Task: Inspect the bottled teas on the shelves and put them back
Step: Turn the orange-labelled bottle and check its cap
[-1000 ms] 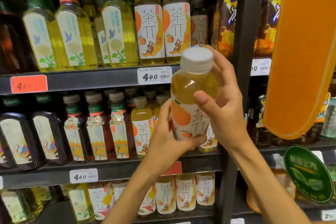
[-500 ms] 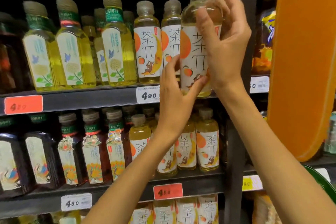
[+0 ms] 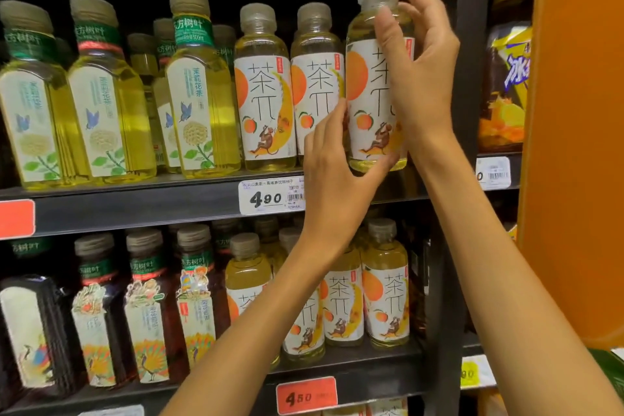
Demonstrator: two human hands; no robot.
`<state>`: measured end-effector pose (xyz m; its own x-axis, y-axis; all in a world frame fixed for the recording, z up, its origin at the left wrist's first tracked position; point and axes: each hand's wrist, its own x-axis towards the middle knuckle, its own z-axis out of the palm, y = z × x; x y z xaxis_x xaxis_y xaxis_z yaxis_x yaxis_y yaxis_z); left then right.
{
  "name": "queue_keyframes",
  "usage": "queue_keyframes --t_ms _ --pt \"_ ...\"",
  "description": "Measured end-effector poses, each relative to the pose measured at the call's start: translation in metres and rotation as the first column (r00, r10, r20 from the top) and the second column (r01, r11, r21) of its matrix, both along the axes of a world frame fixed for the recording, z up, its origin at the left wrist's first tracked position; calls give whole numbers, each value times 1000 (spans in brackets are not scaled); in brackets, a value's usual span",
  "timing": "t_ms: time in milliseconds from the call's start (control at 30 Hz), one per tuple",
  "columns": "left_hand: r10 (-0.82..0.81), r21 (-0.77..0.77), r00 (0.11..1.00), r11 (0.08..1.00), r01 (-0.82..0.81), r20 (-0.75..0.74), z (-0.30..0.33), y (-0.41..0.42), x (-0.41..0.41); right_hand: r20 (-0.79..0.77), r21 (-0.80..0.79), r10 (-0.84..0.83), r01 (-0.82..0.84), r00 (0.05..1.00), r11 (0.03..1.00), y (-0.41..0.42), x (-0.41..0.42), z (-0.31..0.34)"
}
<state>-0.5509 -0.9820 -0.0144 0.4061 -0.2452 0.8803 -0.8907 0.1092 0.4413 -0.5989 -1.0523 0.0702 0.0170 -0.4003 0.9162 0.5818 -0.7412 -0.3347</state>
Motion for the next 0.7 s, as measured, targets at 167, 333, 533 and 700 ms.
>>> queue_keyframes --t_ms 167,333,533,700 --pt "121 5 992 993 -122 39 -1 -6 -1 -4 -50 -147 147 989 988 -6 9 0" --pt "226 13 973 974 -227 51 -1 -13 -1 12 -89 -235 235 972 968 -12 9 0" --pt "317 -23 946 949 -316 70 4 -17 -4 -181 -197 -297 261 938 945 -19 15 -6" --pt "375 -21 919 927 -375 125 0 -20 -2 -266 -217 -332 280 905 935 -23 17 -7"
